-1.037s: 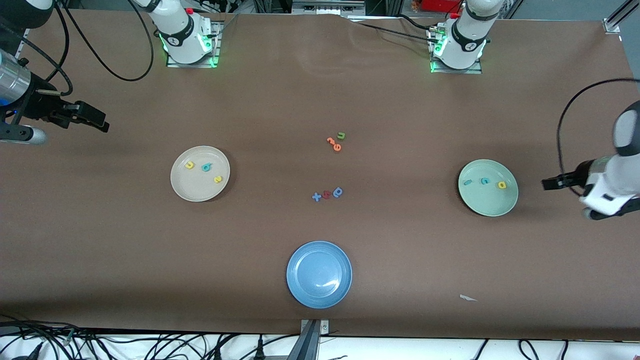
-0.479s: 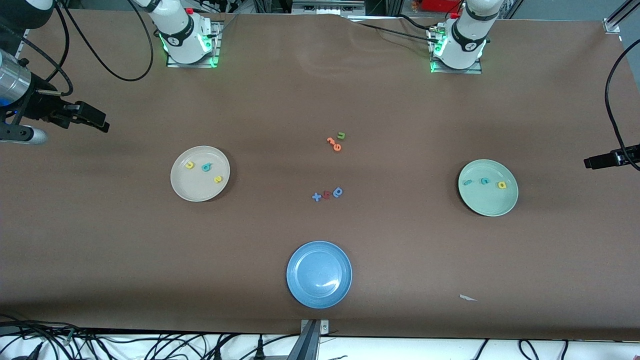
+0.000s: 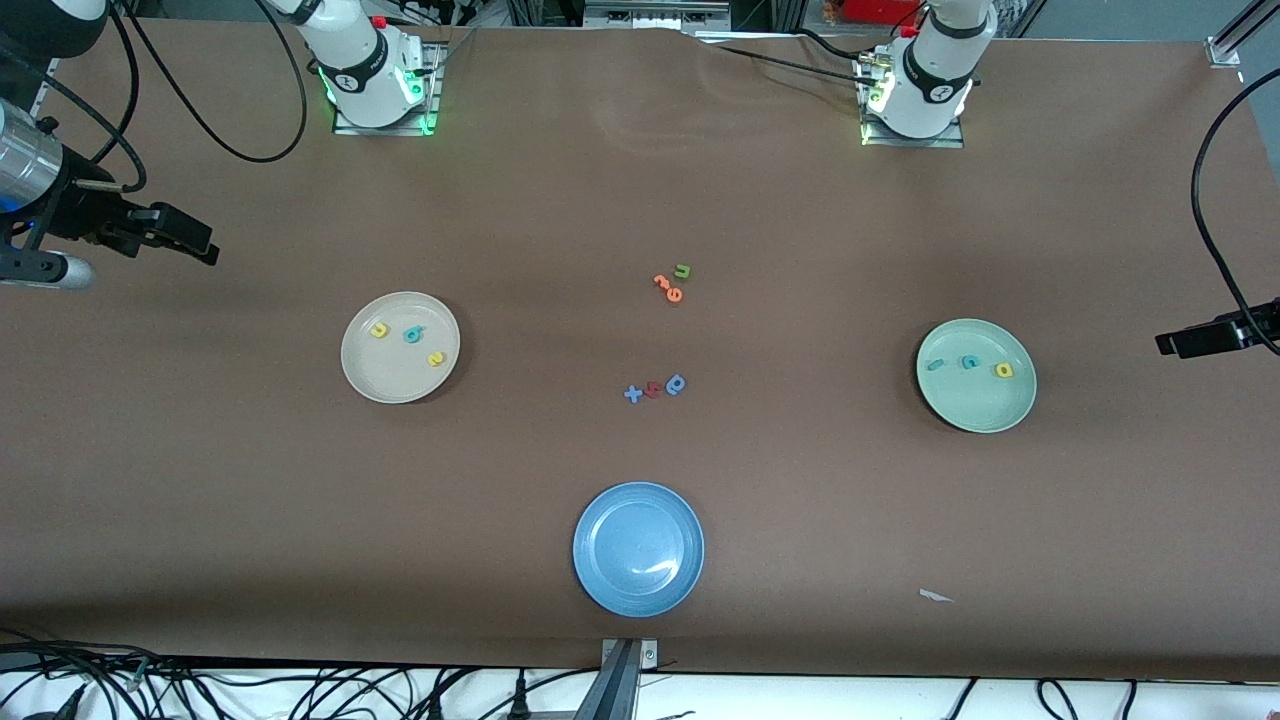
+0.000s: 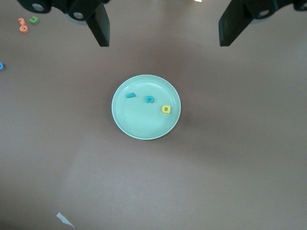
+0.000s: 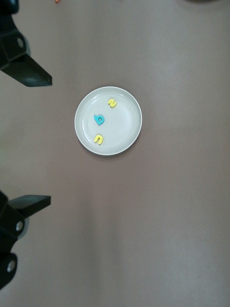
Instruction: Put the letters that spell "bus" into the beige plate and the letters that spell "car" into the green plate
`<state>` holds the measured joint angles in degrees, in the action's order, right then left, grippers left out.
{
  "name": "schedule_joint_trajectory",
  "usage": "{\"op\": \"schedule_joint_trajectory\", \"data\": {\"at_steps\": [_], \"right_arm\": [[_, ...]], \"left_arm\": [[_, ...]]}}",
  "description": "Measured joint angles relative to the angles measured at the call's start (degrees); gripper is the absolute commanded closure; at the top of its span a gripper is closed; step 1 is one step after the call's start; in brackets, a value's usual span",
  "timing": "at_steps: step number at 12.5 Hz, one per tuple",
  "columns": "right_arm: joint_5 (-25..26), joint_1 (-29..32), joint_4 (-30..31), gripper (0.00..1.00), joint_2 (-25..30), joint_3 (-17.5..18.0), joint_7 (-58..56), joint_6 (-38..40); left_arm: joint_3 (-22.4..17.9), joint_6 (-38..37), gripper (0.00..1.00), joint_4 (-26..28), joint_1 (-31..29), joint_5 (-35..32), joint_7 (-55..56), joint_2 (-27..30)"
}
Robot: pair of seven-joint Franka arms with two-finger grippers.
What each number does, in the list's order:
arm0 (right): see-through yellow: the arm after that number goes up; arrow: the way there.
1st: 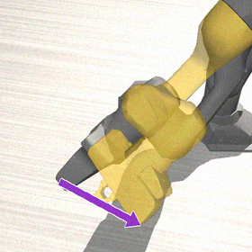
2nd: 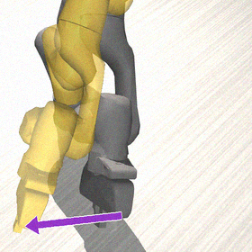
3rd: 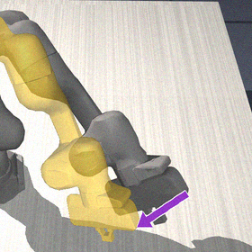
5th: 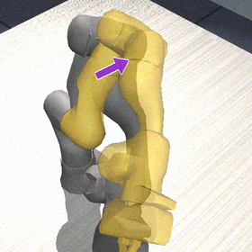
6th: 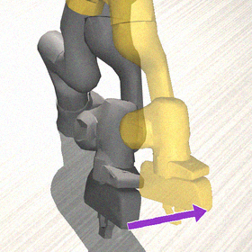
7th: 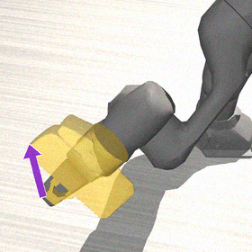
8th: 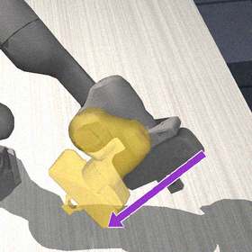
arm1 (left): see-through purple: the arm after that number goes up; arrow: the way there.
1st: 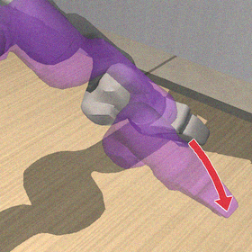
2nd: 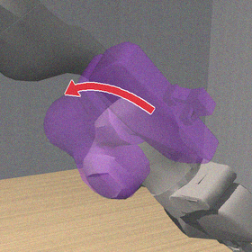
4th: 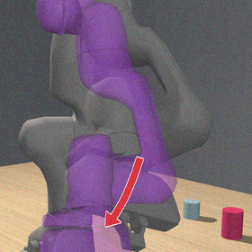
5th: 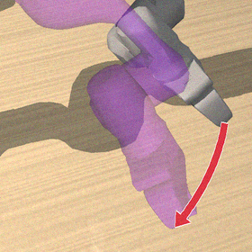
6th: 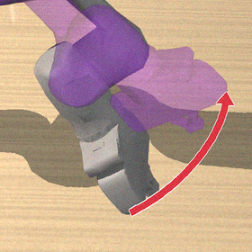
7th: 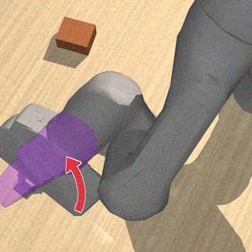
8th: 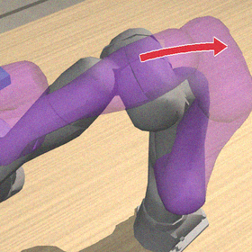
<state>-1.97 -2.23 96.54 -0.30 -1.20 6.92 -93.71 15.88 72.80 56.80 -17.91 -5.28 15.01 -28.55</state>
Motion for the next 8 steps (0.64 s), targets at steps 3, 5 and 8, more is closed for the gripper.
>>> {"op": "schedule_joint_trajectory", "data": {"at_steps": [3, 5, 8], "right_arm": [[0.0, 0.0, 0.0, 0.0, 0.0, 0.0, 0.0, 0.0], [0.0, 0.0, 0.0, 0.0, 0.0, 0.0, 0.0, 0.0], [0.0, 0.0, 0.0, 0.0, 0.0, 0.0, 0.0, 0.0]], "left_arm": [[-14.9, -0.13, 0.02, -0.47, 11.68, 4.3, -3.18, 1.66], [-24.6, -0.11, 0.02, -0.38, 17.66, 10.37, -5.0, 2.31], [-28.76, 6.51, 0.02, 6.5, 19.5, 12.8, -7.65, 5.37]]}}
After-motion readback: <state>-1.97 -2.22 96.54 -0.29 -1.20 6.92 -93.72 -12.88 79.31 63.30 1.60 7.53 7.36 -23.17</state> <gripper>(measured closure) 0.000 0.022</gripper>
